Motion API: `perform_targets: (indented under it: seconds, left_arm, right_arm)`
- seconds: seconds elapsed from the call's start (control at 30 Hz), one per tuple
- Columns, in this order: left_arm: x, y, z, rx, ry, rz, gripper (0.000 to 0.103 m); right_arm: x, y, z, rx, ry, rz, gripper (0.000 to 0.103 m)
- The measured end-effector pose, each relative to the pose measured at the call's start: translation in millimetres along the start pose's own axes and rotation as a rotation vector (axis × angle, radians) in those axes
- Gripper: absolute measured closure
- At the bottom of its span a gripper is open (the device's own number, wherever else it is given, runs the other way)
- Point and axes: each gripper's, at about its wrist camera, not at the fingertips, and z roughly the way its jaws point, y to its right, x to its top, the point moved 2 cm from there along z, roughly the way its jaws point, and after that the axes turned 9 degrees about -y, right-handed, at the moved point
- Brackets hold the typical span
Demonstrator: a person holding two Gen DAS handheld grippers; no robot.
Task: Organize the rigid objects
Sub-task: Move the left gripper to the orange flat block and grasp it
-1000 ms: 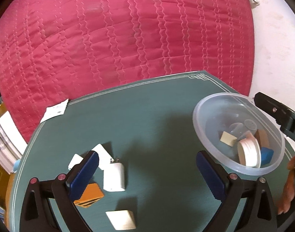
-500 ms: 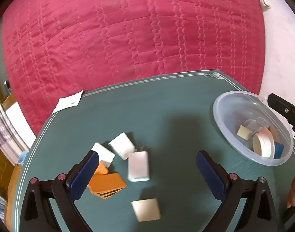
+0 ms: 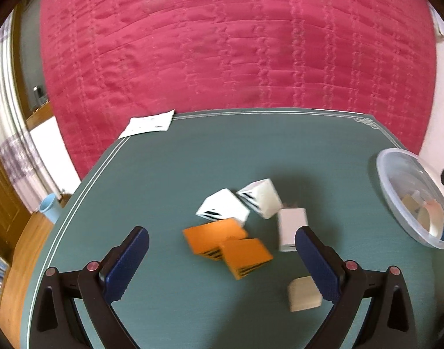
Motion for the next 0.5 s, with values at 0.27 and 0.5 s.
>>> perform_targets:
  seconds: [0.27, 0.5]
  left_arm:
    - [-6.8, -12.3, 11.1, 0.027, -0.032, -0.016, 0.001]
    - [-7.0, -15.1, 23.4, 0.032, -0.057, 0.024, 0.001]
  right_arm:
    - [-4.6, -17.7, 0.6, 0.046, -0.019, -0.074, 0.004]
    - [-9.8, -25.2, 2.6, 0.1, -0.049, -0.101, 0.004]
